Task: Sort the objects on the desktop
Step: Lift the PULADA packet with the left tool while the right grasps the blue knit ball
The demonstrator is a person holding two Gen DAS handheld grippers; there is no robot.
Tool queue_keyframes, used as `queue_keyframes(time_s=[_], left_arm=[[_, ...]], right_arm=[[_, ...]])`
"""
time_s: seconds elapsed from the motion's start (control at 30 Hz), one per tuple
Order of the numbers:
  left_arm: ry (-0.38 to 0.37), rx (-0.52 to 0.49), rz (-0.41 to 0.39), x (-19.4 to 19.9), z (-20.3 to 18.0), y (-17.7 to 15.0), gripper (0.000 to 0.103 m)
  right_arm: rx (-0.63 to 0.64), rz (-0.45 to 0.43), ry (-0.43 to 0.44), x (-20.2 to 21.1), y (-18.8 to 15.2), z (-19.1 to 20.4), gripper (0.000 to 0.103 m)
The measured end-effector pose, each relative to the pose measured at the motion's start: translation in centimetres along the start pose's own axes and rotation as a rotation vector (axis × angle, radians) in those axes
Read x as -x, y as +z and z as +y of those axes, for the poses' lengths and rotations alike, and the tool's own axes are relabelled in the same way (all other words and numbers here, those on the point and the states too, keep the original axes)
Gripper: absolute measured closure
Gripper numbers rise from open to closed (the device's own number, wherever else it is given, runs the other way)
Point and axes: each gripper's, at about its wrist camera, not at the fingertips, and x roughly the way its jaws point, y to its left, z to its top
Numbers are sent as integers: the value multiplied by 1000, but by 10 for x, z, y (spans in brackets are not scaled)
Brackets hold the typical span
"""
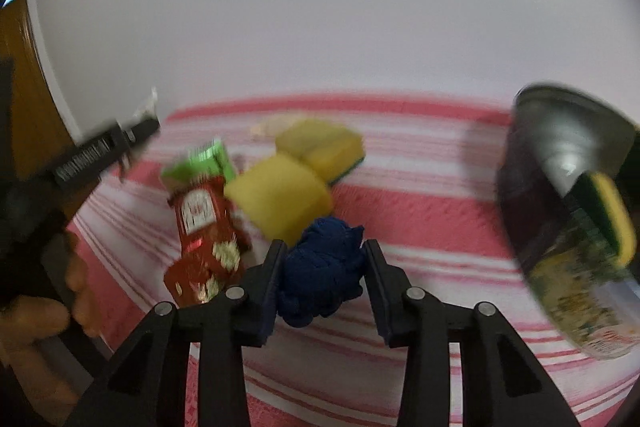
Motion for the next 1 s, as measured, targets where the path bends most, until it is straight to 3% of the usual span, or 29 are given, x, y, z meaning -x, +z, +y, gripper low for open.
queue_keyframes(time_s=[0.2, 0.37, 1.0], left_arm=[[-45, -43, -59, 10, -15, -6, 65], [-38, -76, -42, 10, -31, -16, 65], [-71, -121, -69, 39, -79, -40, 65]], right_arm=[[68, -235, -70, 49, -2, -10, 61], [184, -403, -180, 74, -6, -5, 61], [193, -564, -287, 127, -15, -42, 61]])
